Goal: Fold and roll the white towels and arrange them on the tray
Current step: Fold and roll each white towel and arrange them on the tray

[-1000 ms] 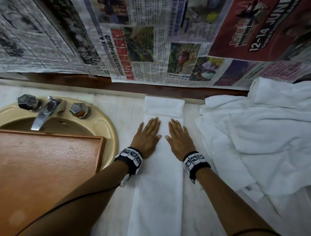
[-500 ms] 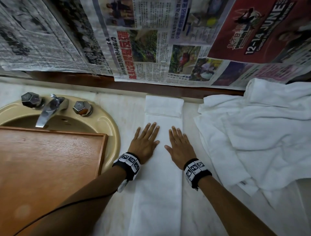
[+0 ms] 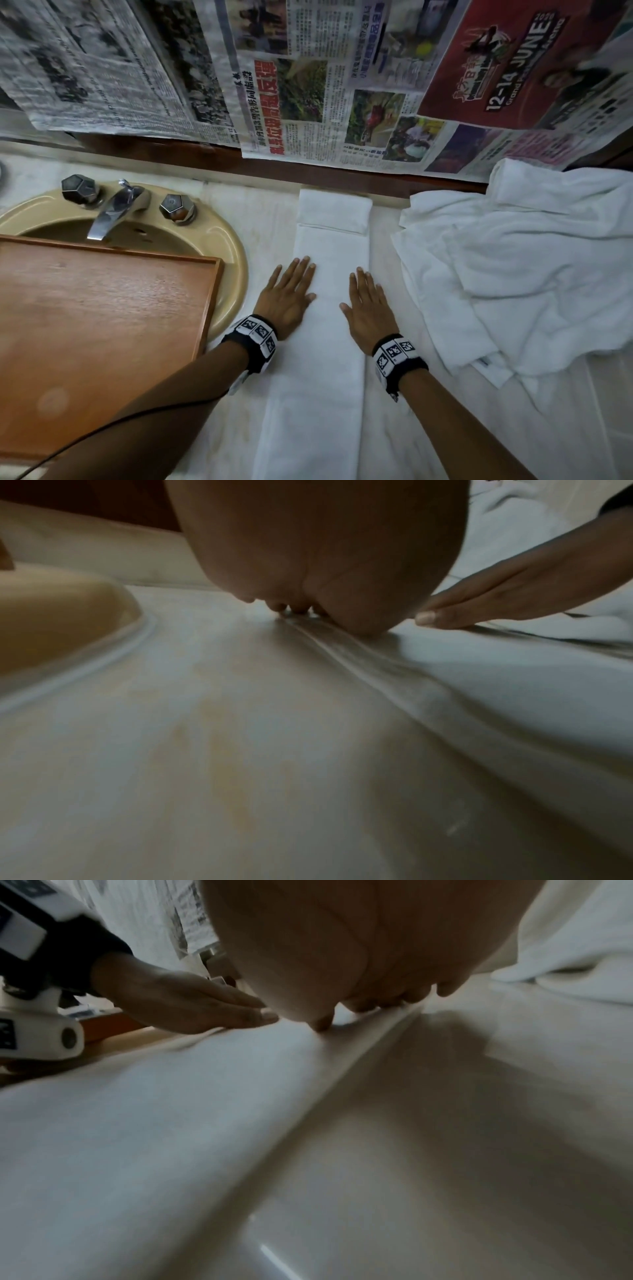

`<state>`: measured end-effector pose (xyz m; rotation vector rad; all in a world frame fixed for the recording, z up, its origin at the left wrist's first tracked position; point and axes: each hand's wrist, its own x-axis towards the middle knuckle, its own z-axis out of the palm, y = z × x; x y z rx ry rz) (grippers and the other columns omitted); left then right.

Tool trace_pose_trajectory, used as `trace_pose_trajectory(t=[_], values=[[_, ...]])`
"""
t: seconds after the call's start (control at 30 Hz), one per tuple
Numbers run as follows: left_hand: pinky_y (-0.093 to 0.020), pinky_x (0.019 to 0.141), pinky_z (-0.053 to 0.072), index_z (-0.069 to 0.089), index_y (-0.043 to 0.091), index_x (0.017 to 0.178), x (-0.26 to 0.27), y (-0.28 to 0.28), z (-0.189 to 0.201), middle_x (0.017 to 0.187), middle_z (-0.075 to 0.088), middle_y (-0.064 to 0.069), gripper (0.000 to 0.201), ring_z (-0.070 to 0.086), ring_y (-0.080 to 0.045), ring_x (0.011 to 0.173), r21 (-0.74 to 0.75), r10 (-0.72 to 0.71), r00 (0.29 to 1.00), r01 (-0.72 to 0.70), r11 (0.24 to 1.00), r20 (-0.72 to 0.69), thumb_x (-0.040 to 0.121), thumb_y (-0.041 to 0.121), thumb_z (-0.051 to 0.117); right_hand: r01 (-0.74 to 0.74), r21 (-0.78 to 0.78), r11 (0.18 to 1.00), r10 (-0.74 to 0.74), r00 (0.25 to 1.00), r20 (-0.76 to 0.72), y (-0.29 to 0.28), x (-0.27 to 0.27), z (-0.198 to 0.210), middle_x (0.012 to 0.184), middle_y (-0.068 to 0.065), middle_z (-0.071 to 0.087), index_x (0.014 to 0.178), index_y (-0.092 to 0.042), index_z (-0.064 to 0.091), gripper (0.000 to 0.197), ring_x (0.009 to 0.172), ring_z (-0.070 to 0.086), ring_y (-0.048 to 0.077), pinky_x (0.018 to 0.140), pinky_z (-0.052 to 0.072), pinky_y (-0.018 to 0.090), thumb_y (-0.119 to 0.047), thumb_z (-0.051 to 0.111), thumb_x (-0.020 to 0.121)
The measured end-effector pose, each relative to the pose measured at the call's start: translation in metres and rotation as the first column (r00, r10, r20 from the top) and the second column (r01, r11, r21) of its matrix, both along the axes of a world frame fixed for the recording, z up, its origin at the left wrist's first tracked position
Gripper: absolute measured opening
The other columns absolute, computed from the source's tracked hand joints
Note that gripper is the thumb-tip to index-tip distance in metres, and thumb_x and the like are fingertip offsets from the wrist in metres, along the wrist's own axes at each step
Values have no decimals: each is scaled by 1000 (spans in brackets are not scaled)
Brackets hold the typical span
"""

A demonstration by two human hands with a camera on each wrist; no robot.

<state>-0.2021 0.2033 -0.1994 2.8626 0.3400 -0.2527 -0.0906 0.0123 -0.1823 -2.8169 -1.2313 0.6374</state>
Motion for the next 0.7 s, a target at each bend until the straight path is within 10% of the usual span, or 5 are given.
trace_pose_trajectory(t=[0.4, 0.7], values=[[-42, 123, 3, -7, 16, 157, -45, -18, 3, 164, -12, -1, 60, -13, -15, 150, -47, -60, 998, 59, 997, -16, 106, 41, 15, 1, -12, 1000, -1, 1000, -2, -39, -41, 6, 161, 15, -7, 154, -2, 3, 87, 151, -2, 26, 121, -5, 36, -56, -22, 90], [-41, 123, 1, -9, 16, 156, -84, -49, 1, 163, -14, 1, 61, -16, -15, 150, -34, -112, 993, 110, 993, -46, 106, 42, 15, -108, -18, 994, 109, 994, 20, -58, -76, 3, 162, 11, 11, 153, -5, 19, 71, 149, 17, 24, 121, 17, 39, -50, 18, 98]])
